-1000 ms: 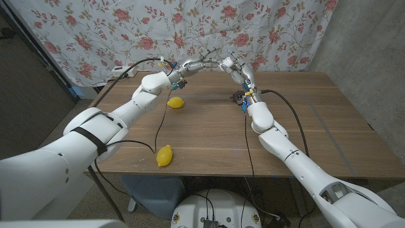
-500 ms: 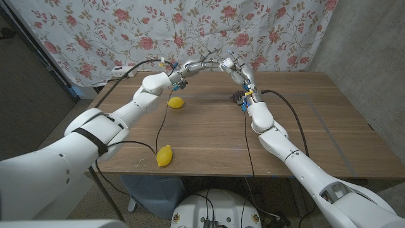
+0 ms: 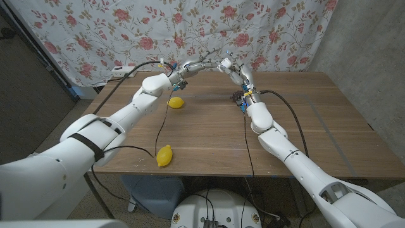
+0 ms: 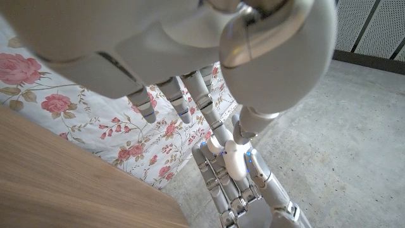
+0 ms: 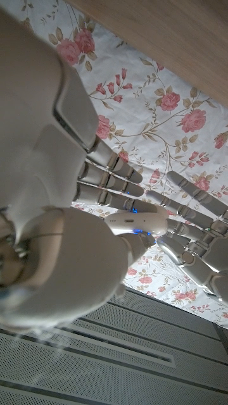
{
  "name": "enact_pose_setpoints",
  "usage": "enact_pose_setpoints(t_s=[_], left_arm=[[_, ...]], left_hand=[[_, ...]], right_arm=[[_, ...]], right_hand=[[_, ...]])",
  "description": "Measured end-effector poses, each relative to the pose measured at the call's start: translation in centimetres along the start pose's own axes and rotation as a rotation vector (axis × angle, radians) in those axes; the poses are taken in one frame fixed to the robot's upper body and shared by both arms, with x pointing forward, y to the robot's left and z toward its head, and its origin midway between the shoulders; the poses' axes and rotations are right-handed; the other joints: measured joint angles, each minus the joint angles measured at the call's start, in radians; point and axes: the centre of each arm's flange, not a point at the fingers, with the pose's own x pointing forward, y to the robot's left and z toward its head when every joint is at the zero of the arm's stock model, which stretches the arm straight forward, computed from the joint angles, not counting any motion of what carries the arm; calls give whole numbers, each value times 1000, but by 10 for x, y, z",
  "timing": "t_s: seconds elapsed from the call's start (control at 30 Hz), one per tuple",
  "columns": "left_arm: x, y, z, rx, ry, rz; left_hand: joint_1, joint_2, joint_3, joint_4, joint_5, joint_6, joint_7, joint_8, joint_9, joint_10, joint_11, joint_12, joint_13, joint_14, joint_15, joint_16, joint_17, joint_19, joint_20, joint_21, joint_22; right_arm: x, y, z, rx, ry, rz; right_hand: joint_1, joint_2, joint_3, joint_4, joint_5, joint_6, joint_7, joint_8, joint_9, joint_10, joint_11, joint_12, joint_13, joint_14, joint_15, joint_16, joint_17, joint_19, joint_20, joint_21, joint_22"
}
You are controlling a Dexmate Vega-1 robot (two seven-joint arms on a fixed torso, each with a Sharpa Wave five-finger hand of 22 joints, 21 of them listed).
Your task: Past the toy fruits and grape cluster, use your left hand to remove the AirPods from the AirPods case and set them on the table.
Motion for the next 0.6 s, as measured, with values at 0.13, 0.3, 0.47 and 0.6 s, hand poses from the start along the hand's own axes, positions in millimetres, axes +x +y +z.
enact_pose_setpoints(t_s=[0.13, 0.3, 0.47, 0.6], left_arm=[[0, 0, 0, 4, 2, -6], [-1, -2, 0, 7, 2, -17], [-2, -1, 0, 11, 1, -22], [-2, -1, 1, 15, 0, -18]], left_hand=[[15, -36, -32, -1, -18, -11, -11, -5, 0, -51, 0, 9, 28, -29, 16, -5, 8, 0, 0, 0, 0], [-3, -69, -57, 11, -33, -22, -22, -9, 0, -109, 1, -12, 31, -58, 25, -16, 8, -8, 0, 0, 0], [-7, -73, -63, 17, -37, -22, -22, -9, 0, -112, 0, -13, 29, -58, 25, -16, 8, -8, 0, 0, 0], [0, -65, -63, 17, -37, -16, -16, -9, 0, -96, -3, -12, 29, -50, 17, -16, 8, -7, 0, 0, 0]], right_arm=[[0, 0, 0, 0, 0, -4], [-1, 0, 1, 0, 0, -5], [-1, 0, 2, 0, -1, -6], [-1, 0, 2, 0, -3, -5]], right_hand=[[-4, -4, 0, 0, 0, 0, 0, 0, 0, -2, -3, 0, 2, 0, 0, 0, 0, 0, 0, 0, 0], [-2, -5, 0, 0, 0, 0, 0, 0, 0, -2, -3, 0, 3, 0, 0, 0, 0, 0, 0, 0, 0], [-2, -5, 0, 0, 0, 0, 0, 0, 0, -2, -3, -5, 3, 0, 0, -4, 0, 0, 0, 0, 0], [-1, -3, 0, 0, 0, 0, 0, 0, 0, -2, -3, -7, 3, 0, 0, -4, 0, 0, 0, 0, 0]])
